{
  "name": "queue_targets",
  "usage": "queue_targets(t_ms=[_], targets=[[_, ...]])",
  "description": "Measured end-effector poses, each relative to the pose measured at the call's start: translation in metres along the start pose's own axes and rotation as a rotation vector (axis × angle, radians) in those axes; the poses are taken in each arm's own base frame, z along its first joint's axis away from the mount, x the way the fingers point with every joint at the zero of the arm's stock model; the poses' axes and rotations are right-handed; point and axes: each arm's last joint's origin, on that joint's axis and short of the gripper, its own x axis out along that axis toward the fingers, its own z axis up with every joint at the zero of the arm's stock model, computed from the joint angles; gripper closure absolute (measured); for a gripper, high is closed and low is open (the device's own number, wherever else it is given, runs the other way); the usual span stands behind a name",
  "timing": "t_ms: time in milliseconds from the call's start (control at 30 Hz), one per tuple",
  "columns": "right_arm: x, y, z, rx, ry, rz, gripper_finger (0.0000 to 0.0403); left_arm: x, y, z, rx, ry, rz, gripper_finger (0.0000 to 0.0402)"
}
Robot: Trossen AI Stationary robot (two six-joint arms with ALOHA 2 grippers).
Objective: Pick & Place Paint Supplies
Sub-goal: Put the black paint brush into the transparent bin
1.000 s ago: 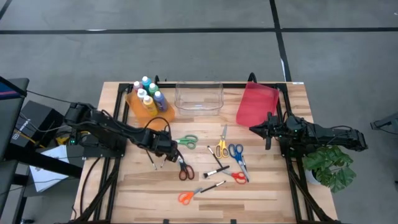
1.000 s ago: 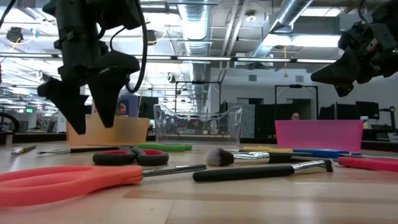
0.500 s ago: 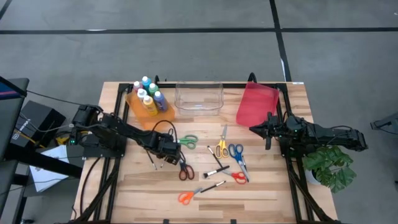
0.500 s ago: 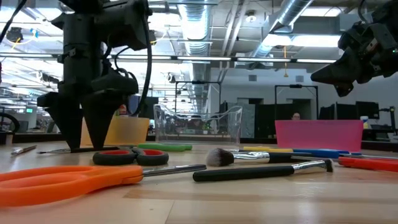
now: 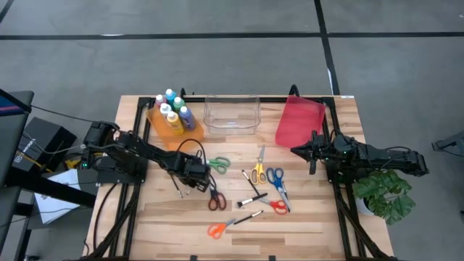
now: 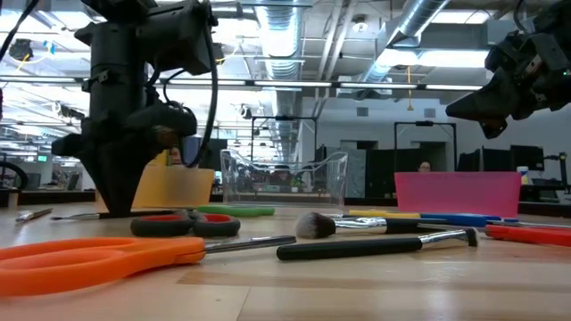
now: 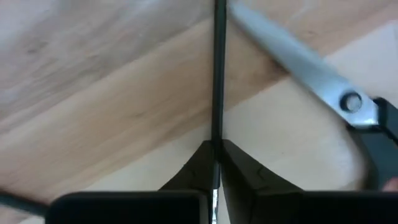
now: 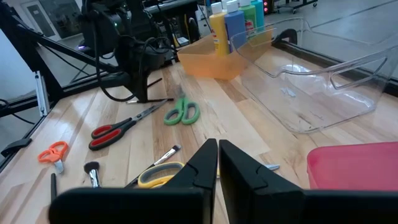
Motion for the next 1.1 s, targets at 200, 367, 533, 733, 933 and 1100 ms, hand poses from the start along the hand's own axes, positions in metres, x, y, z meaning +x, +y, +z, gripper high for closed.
queue_targets(t_ms=[200,367,533,733,933,1100], targets=[[0.000,0.000,0.000,0.000,0.000,0.000,0.0388,-0.002,-0.002,0.001,-0.001,0.001,-0.042,0.0396],[0.000,0.000,0.000,0.000,0.000,0.000,0.0388,-0.021,-0.003,0.001,-0.045,-0.014,-0.115,0.0397],[0.000,0.000,0.000,0.000,0.000,0.000,0.0388,-0.049,0.001,0.000,-0.113,-0.071,-0.209,0.0399],[0.000,0.000,0.000,0.000,0.000,0.000,0.0388,-0.097,0.003,0.000,-0.200,-0.166,-0.469,0.0400],[0.000,0.000,0.000,0.000,0.000,0.000,0.0388,-0.151,0.008,0.002,-0.236,-0.357,-0.810,0.0399],[0.000,0.000,0.000,0.000,0.000,0.000,0.0388,-0.178,0.015,0.003,-0.268,-0.513,-0.951,0.0400]])
